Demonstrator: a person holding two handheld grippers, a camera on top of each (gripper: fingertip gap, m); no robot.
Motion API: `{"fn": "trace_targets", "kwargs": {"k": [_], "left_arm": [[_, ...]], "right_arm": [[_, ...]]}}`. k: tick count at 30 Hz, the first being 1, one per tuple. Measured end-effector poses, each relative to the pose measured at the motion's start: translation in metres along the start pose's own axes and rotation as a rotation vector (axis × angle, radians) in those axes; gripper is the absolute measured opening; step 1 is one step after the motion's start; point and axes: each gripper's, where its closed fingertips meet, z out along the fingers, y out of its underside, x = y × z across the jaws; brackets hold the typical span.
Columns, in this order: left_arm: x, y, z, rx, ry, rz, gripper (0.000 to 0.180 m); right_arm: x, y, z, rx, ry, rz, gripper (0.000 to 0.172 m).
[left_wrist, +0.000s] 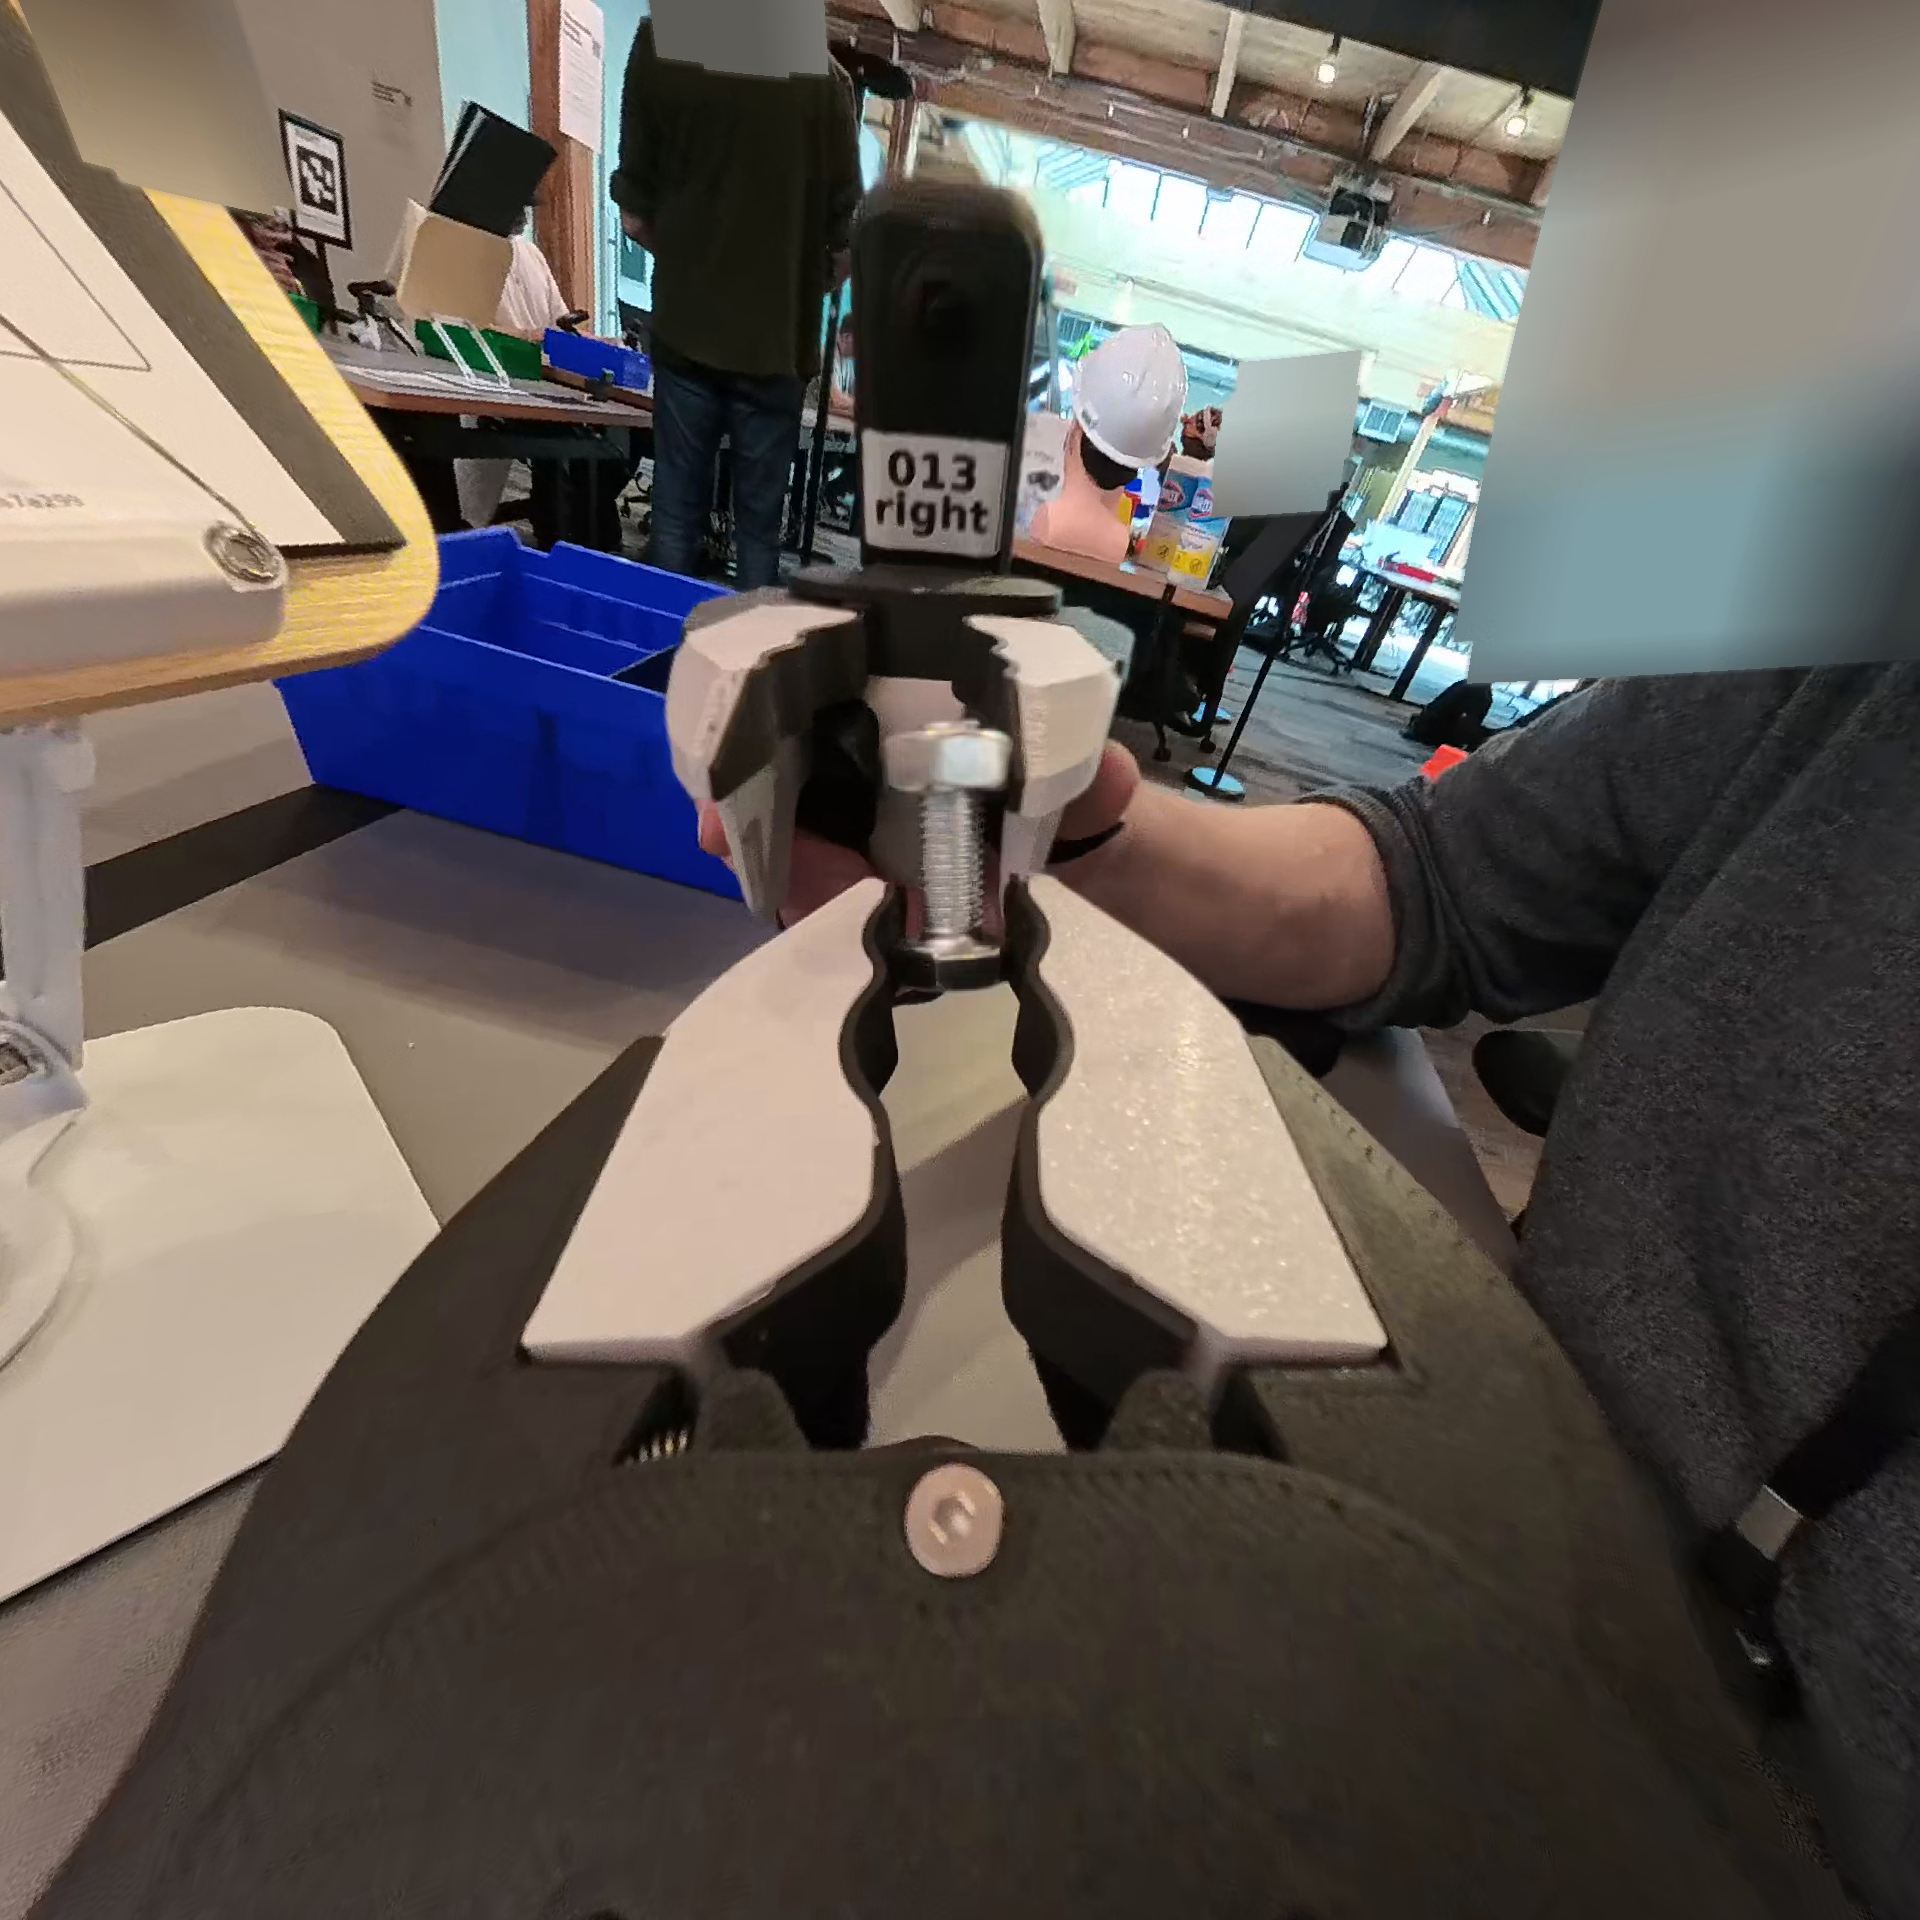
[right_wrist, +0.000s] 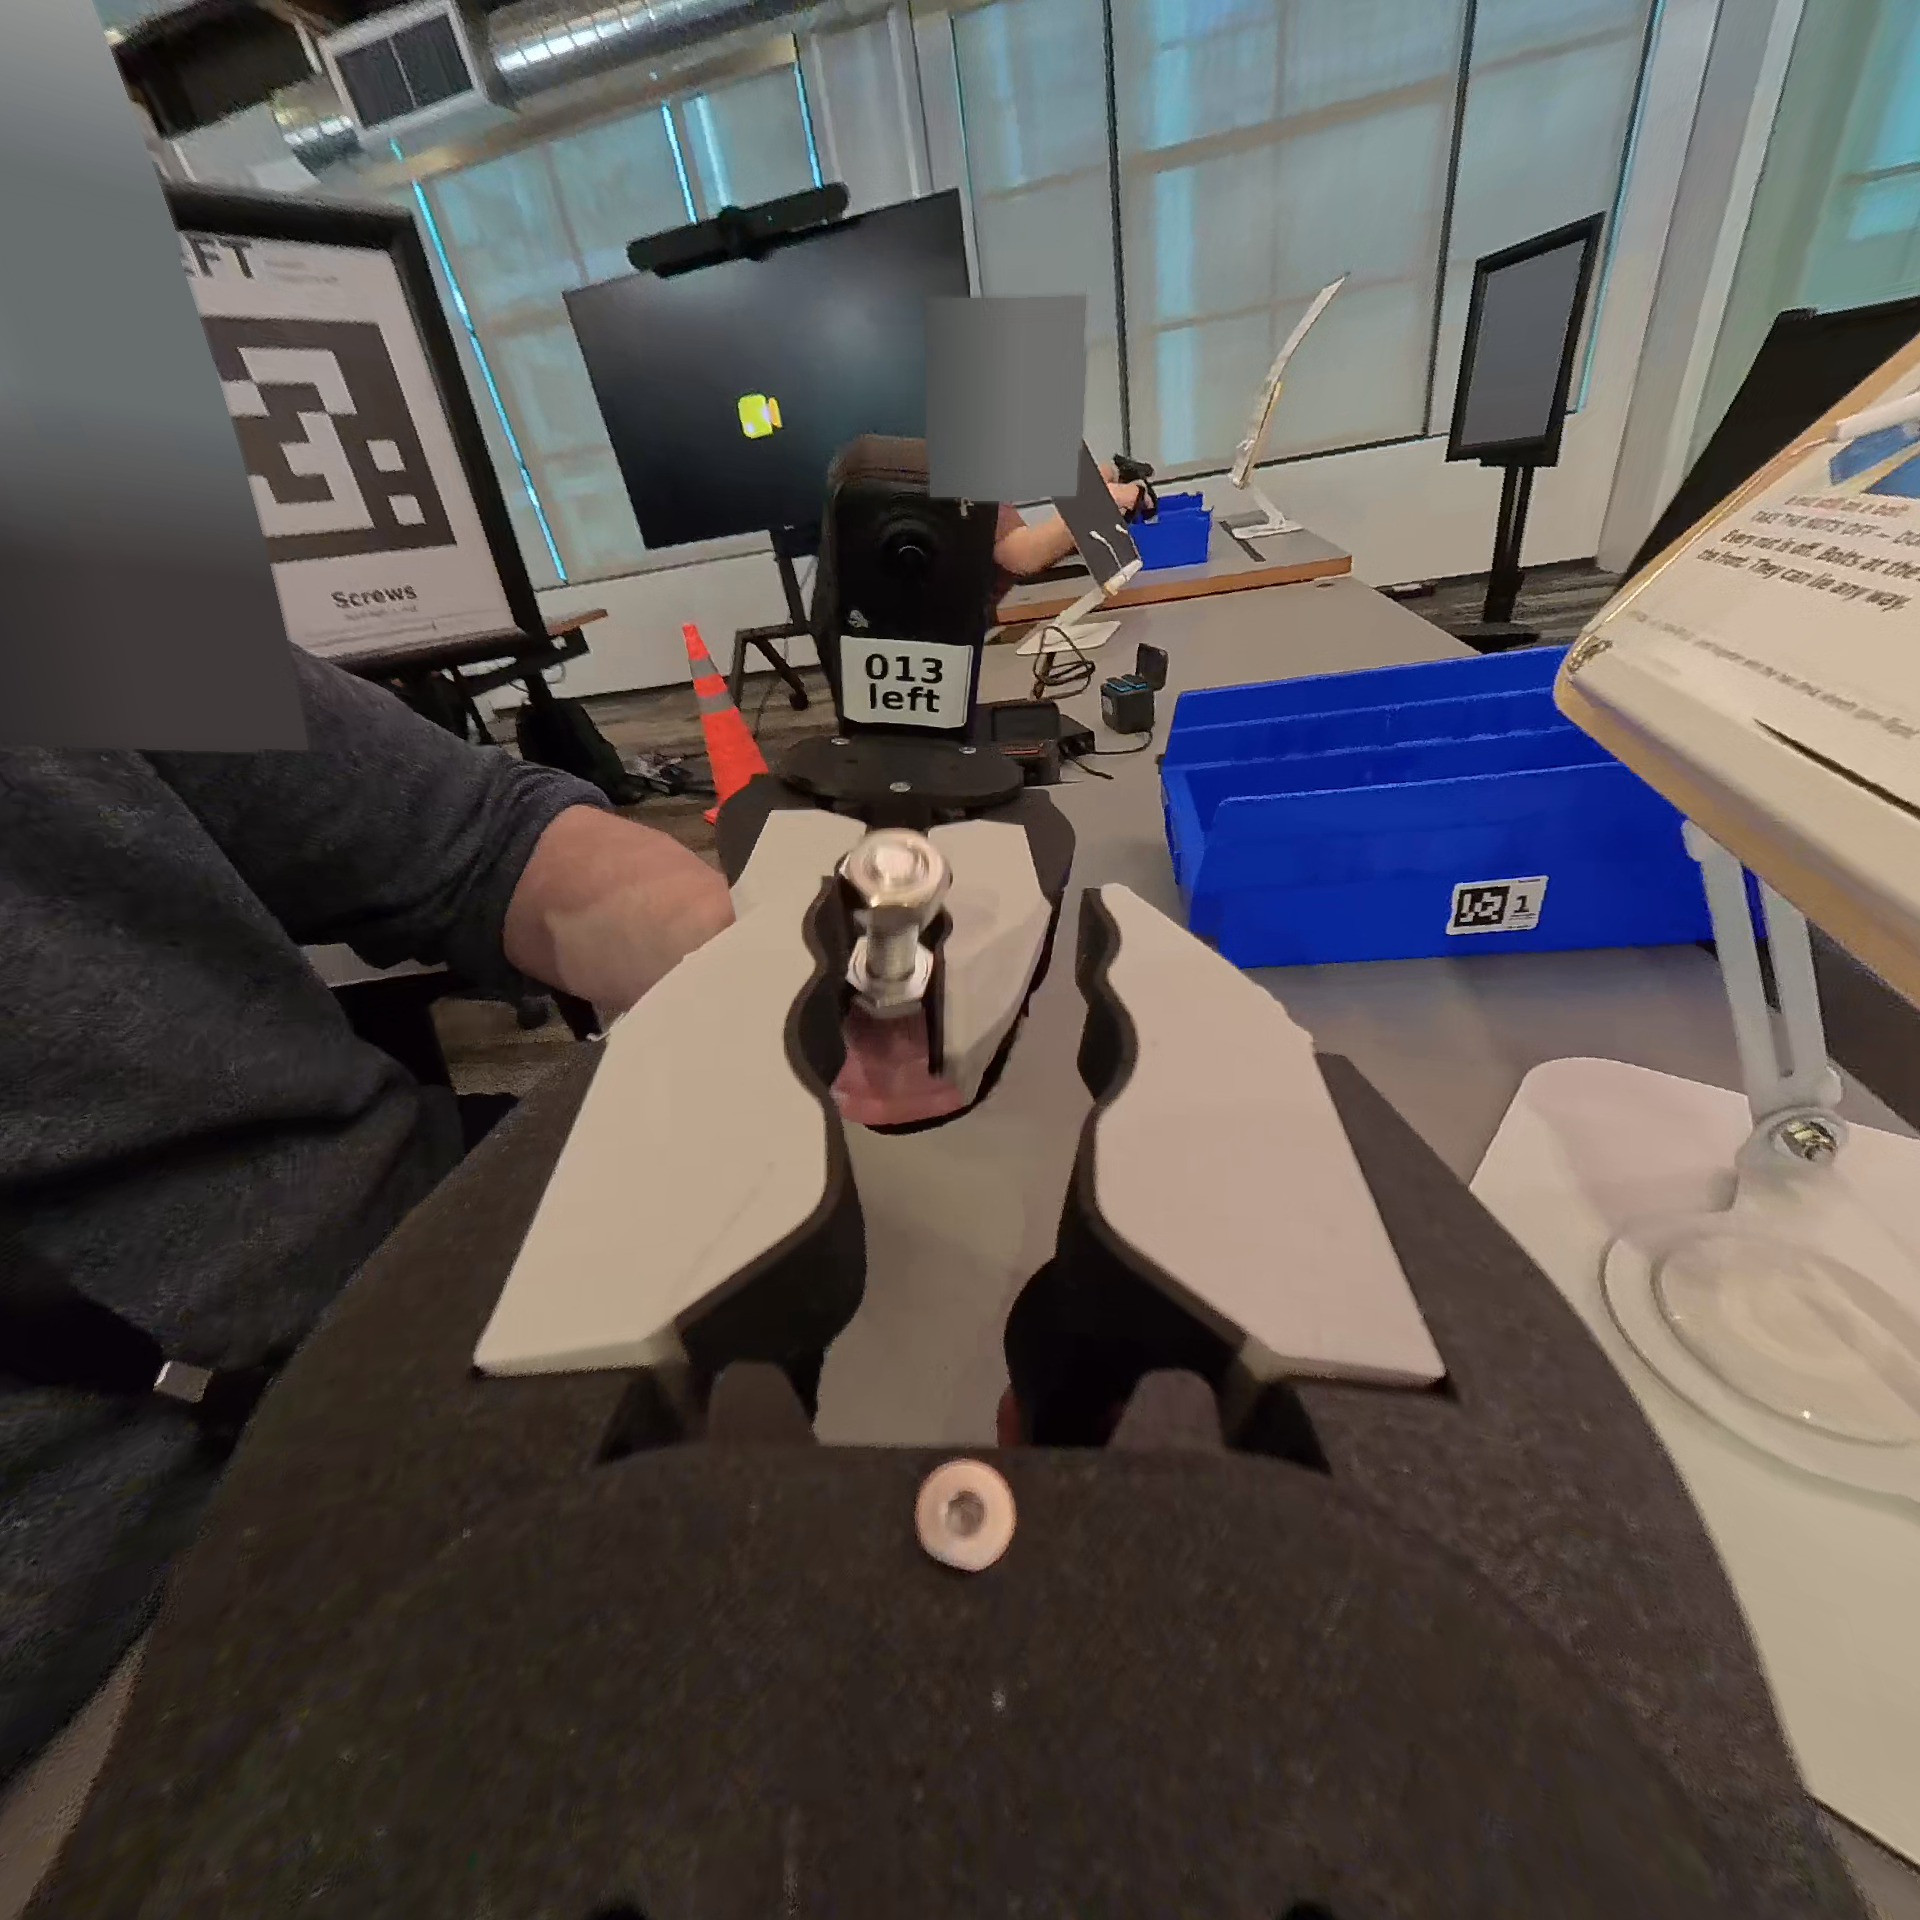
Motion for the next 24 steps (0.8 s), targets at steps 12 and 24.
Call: {"fn": "trace_targets", "kwargs": {"k": [12, 24], "left_arm": [[0.002, 0.003, 0.003, -0.004, 0.014, 0.004, 0.018], [0.001, 0.008, 0.004, -0.029, 0.013, 0.019, 0.018]], "right_arm": [[-0.006, -0.002, 0.003, 0.011, -0.024, -0.008, 0.036], [-0.009, -0.002, 0.004, 0.006, -0.022, -0.024, 0.037]]}}
